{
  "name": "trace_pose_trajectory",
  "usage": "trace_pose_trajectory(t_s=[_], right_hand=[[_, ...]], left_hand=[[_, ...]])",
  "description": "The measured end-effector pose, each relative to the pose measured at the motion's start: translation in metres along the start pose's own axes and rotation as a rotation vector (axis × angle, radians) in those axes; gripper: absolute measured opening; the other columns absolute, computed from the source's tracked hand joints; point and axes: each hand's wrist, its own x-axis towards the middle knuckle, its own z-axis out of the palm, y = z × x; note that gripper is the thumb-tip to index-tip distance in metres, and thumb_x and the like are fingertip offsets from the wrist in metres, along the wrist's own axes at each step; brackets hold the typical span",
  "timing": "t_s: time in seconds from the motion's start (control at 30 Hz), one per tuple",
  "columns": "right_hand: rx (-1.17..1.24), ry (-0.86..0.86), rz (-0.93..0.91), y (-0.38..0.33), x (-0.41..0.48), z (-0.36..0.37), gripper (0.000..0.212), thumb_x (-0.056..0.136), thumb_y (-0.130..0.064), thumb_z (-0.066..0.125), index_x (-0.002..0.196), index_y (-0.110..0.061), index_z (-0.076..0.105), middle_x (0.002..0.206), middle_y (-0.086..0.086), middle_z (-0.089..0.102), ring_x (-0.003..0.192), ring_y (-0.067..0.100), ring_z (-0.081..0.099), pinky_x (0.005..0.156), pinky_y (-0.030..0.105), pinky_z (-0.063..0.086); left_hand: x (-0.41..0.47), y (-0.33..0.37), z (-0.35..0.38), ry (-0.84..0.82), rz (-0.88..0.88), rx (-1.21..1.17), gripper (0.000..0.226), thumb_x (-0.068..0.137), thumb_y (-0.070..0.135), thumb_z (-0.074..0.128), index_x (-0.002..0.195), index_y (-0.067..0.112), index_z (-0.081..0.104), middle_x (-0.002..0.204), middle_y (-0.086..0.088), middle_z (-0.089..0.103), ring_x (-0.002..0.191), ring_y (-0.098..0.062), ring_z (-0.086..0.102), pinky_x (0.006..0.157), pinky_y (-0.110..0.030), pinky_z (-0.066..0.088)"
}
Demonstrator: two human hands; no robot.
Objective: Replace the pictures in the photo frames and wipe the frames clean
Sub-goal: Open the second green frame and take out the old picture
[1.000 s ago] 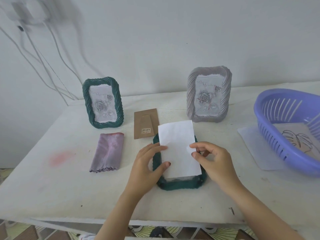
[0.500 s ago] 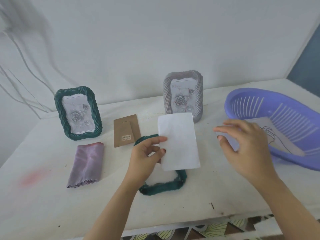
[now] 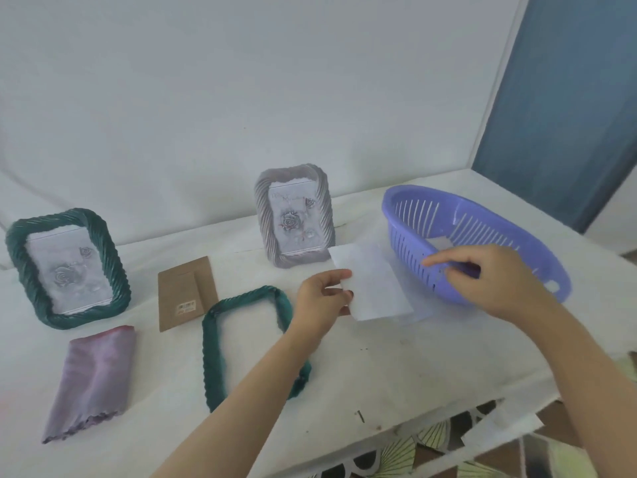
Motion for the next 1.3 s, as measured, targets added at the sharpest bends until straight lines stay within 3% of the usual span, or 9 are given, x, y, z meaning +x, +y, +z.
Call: trace_pose_trajectory(t_s=[0.17, 0.37, 0.53, 0.67, 0.8, 0.93, 1.07, 1.17, 1.3], right_hand=[[0.061, -0.033, -0.047, -0.001, 0.008, -0.016, 0.039, 0.082, 0.0, 0.053, 0.083, -0.035, 0.071, 0.09, 0.013, 0.071, 0.058, 0.017, 0.049, 0.059, 0.014, 0.04], [0.14, 0.008, -0.063, 0.005, 0.007, -0.011, 0.037, 0.082, -0.002, 0.059, 0.082, -0.037, 0.07, 0.091, 0.003, 0.073, 0.081, 0.037, 0.063, 0.072, 0.03, 0.048], [0.116, -0.029, -0.07, 0.01, -0.004, 0.006, 0.032, 0.081, -0.006, 0.063, 0.085, -0.037, 0.071, 0.087, -0.006, 0.073, 0.076, 0.024, 0.064, 0.071, 0.032, 0.053], [0.099, -0.059, -0.082, 0.011, -0.012, 0.016, 0.037, 0.081, -0.006, 0.063, 0.083, -0.043, 0.068, 0.084, -0.029, 0.066, 0.084, 0.002, 0.063, 0.07, 0.015, 0.05], [0.101, -0.037, -0.096, 0.014, -0.014, 0.019, 0.034, 0.081, -0.006, 0.062, 0.089, -0.037, 0.07, 0.084, -0.033, 0.065, 0.09, -0.008, 0.061, 0.073, 0.006, 0.046], [0.143, -0.053, -0.093, 0.013, -0.012, 0.017, 0.028, 0.083, -0.008, 0.063, 0.09, -0.034, 0.07, 0.092, -0.024, 0.066, 0.093, -0.01, 0.058, 0.074, 0.004, 0.044], [0.274, 0.001, 0.035, 0.01, 0.006, -0.002, 0.027, 0.086, -0.008, 0.058, 0.085, -0.033, 0.07, 0.095, -0.017, 0.069, 0.093, -0.002, 0.061, 0.082, 0.012, 0.044], [0.057, -0.003, 0.161, 0.022, 0.034, -0.013, 0.02, 0.085, -0.011, 0.059, 0.086, -0.028, 0.069, 0.098, -0.004, 0.069, 0.09, 0.013, 0.061, 0.076, 0.022, 0.041], [-0.319, -0.21, 0.36, 0.046, 0.064, -0.009, 0.035, 0.08, -0.018, 0.067, 0.115, -0.02, 0.061, 0.124, 0.008, 0.057, 0.111, 0.023, 0.053, 0.08, 0.025, 0.036]], left_hand=[[0.019, 0.002, 0.032, -0.062, -0.035, 0.001, 0.035, 0.082, -0.013, 0.051, 0.112, 0.002, 0.059, 0.1, -0.016, 0.057, 0.069, -0.014, 0.058, 0.056, -0.015, 0.053], [0.028, -0.01, 0.054, -0.085, -0.095, 0.047, 0.039, 0.081, -0.015, 0.053, 0.118, -0.004, 0.054, 0.101, -0.015, 0.055, 0.067, -0.014, 0.058, 0.061, -0.019, 0.056], [0.025, -0.017, 0.061, -0.077, -0.125, 0.081, 0.043, 0.08, -0.012, 0.056, 0.121, -0.002, 0.053, 0.104, -0.018, 0.057, 0.07, -0.018, 0.06, 0.062, -0.019, 0.056], [0.02, -0.016, 0.063, -0.07, -0.106, 0.18, 0.048, 0.079, -0.007, 0.059, 0.125, 0.003, 0.052, 0.08, -0.006, 0.06, 0.073, -0.023, 0.061, 0.08, -0.033, 0.056], [0.015, -0.011, 0.063, -0.105, -0.087, 0.264, 0.053, 0.079, 0.0, 0.062, 0.129, 0.01, 0.049, 0.091, -0.009, 0.065, 0.063, -0.017, 0.062, 0.077, -0.031, 0.055], [0.011, -0.013, 0.057, 0.015, 0.182, 0.608, 0.048, 0.084, 0.015, 0.059, 0.13, 0.018, 0.049, 0.134, -0.006, 0.042, 0.102, -0.022, 0.058, 0.09, -0.027, 0.045], [0.009, -0.004, 0.051, 0.09, 0.529, 0.542, 0.048, 0.089, 0.034, 0.049, 0.136, 0.028, 0.04, 0.144, -0.003, 0.035, 0.131, -0.018, 0.036, 0.106, -0.03, 0.033], [0.011, 0.009, 0.049, 0.003, 0.731, 0.654, 0.05, 0.09, 0.045, 0.045, 0.137, 0.03, 0.041, 0.15, -0.004, 0.031, 0.135, -0.014, 0.028, 0.106, -0.022, 0.02], [0.015, 0.013, 0.05, -0.13, 0.729, 0.812, 0.047, 0.087, 0.049, 0.046, 0.127, 0.025, 0.055, 0.146, -0.006, 0.038, 0.137, -0.023, 0.03, 0.113, -0.036, 0.023]])
